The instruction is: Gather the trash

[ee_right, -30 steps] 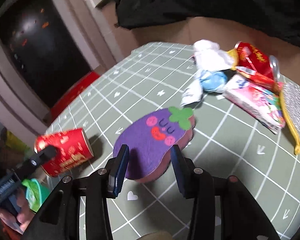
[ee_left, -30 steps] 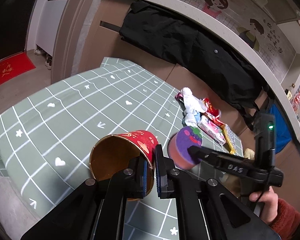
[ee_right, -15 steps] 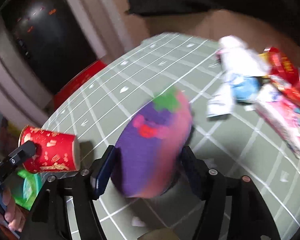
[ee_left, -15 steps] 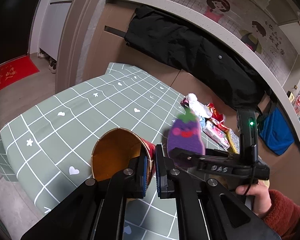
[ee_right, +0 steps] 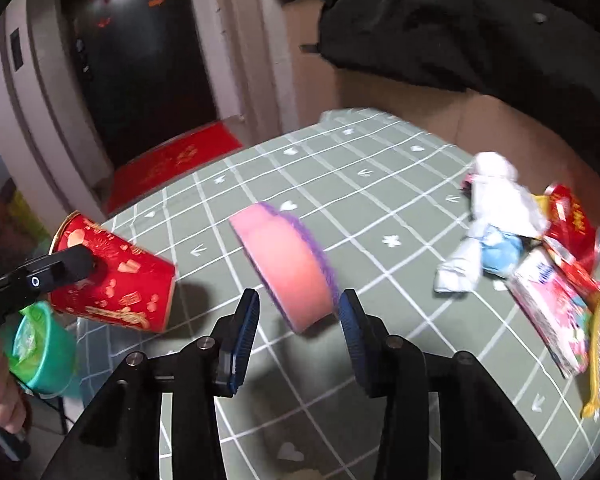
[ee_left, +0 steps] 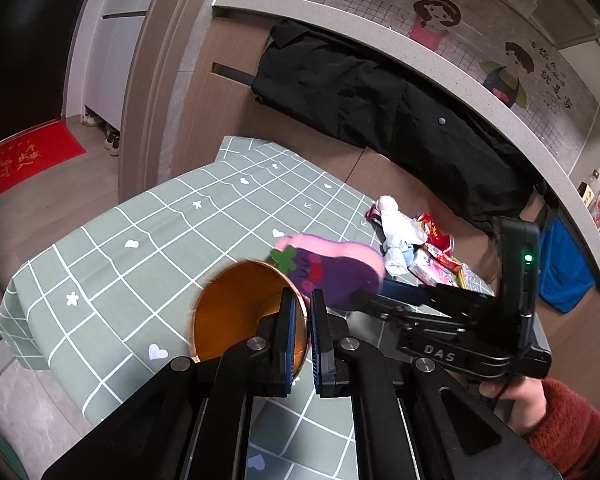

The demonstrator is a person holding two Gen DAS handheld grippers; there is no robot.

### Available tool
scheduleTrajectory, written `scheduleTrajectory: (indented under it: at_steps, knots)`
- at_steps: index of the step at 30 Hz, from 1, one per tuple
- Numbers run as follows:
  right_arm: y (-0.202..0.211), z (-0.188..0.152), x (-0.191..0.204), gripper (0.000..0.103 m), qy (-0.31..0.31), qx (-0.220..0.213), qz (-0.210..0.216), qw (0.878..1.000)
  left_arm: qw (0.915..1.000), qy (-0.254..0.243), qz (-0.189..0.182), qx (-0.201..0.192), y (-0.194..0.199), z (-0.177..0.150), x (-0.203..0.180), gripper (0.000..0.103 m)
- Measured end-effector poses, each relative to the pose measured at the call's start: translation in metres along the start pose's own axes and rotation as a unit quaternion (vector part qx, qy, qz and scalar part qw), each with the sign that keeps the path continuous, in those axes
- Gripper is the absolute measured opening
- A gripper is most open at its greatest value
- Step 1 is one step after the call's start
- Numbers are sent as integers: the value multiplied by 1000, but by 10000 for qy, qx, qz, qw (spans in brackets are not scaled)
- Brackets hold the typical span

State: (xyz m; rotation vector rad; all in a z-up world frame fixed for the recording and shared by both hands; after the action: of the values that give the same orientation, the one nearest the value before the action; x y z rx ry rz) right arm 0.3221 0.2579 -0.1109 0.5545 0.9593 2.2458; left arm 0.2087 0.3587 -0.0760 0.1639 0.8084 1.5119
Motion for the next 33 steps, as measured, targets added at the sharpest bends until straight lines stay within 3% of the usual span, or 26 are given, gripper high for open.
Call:
scheduleTrajectory:
  at_steps: [9,11,15,17,20,24,28,29,31,33]
  knots:
    - [-11,27,15,41,668,-332,266,9969,9998,46,168,69,1,-1,10,7]
    - [-16,36,21,47,924,-263,369,9947,9997,42,203,83,1,-1,11,7]
    - [-28,44,28,47,1003,26,807,9917,9996,88,256,120,2,-3,16,7]
    - [-28,46,29,30,865,24,1036,9908,9994,145,268,158,3,-3,19,7]
    - [-23,48,33,29,810,-86,1205,9894,9993,156,292,183,4,-1,23,7]
    - [-5,42,33,27,873,-216,977,9911,9995,119,236,190,1,4,20,7]
    - [27,32,9,26,607,-349,771,9946,9998,-138,36,139,-6,11,-2,5]
    - [38,29,-1,24,533,-409,679,9954,9997,-189,-38,139,-9,13,-9,5]
    - [56,23,-21,1,422,-478,476,9968,9992,-314,-218,146,-15,16,-28,5]
    - [72,16,-40,1,301,-490,362,9977,9984,-392,-380,162,-20,19,-44,5]
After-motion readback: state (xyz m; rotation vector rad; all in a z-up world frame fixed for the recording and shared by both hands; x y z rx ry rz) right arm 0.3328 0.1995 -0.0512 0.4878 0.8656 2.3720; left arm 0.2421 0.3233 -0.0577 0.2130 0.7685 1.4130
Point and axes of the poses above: each gripper's, at about its wrist camera, not at the fingertips, and y roughly against the way its jaws point, x to its left, z to its top, the point moved 7 cm from there along -y, roughly the way its jaws point, and after that the axes turned 4 degrees about -y, right-handed, at the moved point
